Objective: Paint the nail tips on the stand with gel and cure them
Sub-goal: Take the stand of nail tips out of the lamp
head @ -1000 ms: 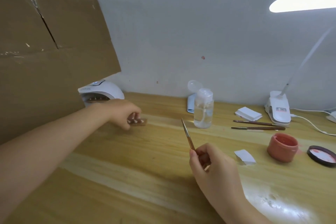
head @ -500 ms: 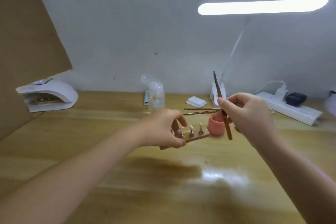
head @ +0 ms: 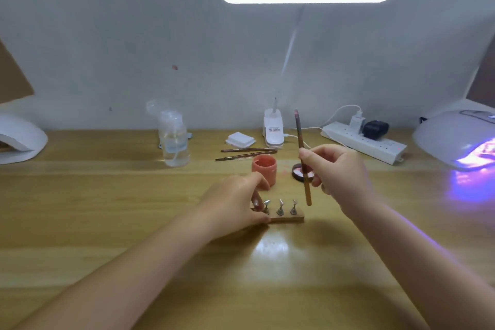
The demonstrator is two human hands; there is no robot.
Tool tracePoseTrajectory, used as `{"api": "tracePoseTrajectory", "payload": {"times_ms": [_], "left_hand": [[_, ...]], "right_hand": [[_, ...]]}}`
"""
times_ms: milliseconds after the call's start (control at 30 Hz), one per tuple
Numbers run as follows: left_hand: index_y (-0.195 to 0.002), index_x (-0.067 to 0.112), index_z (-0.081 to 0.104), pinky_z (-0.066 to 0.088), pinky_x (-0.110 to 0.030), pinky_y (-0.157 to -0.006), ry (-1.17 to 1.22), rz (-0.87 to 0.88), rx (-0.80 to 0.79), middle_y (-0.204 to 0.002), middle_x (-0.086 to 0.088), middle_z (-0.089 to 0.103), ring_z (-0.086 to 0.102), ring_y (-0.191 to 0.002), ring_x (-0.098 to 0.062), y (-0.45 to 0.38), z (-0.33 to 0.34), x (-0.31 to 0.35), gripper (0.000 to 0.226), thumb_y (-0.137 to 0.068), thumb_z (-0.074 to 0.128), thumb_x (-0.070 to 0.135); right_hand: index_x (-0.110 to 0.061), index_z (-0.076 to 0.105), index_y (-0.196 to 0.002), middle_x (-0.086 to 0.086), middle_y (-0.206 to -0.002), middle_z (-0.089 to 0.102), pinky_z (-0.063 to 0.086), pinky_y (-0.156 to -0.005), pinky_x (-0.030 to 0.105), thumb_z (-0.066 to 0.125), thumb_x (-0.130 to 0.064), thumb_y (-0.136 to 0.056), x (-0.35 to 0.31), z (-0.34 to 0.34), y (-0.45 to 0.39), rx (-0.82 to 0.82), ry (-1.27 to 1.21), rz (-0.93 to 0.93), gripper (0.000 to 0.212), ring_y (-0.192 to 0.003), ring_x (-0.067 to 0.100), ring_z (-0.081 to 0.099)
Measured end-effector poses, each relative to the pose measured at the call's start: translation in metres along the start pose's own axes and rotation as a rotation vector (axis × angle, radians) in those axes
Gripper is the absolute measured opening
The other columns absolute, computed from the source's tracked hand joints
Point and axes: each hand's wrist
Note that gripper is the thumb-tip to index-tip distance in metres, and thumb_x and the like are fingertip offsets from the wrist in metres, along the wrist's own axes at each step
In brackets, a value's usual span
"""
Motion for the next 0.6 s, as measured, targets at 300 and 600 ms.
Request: {"api": "tracePoseTrajectory", "payload": {"times_ms": [300,600], "left_hand": [[-0.106,0.028,0.056,0.042,-0.016,-0.068,0.234,0.241,0.577,-0.085,0.015,0.061,0.057,-0.078,-0.01,0.015,-0.013,-0.011,0.036,-0.079,0.08,0.025],[-0.098,0.01,0.064,0.047,-0.019,-0.07,0.273,0.505,0.593,-0.083,0.0,0.064,0.054,-0.073,-0.01,0.021,0.007,0.005,0.018,-0.082,0.072,0.005]], "right_hand": [[-0.014,0.075,-0.075,0.005,-0.081,0.075,0.028,-0.038,0.013,0.069,-0.03,-0.086,-0.002,0.016,0.008,-0.218,-0.456,0.385,0.02,-0.043,0.004,0.042],[-0.008,0.072,-0.103,0.004,-0.084,0.068,0.025,-0.035,0.015,0.07,-0.037,-0.085,-0.006,0.033,0.025,-0.399,-0.449,0.459,0.034,-0.044,0.006,0.039]]}}
Point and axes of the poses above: each hand's wrist, its own y-axis away from the middle knuckle, its own z-axis out of the palm, x = y × z
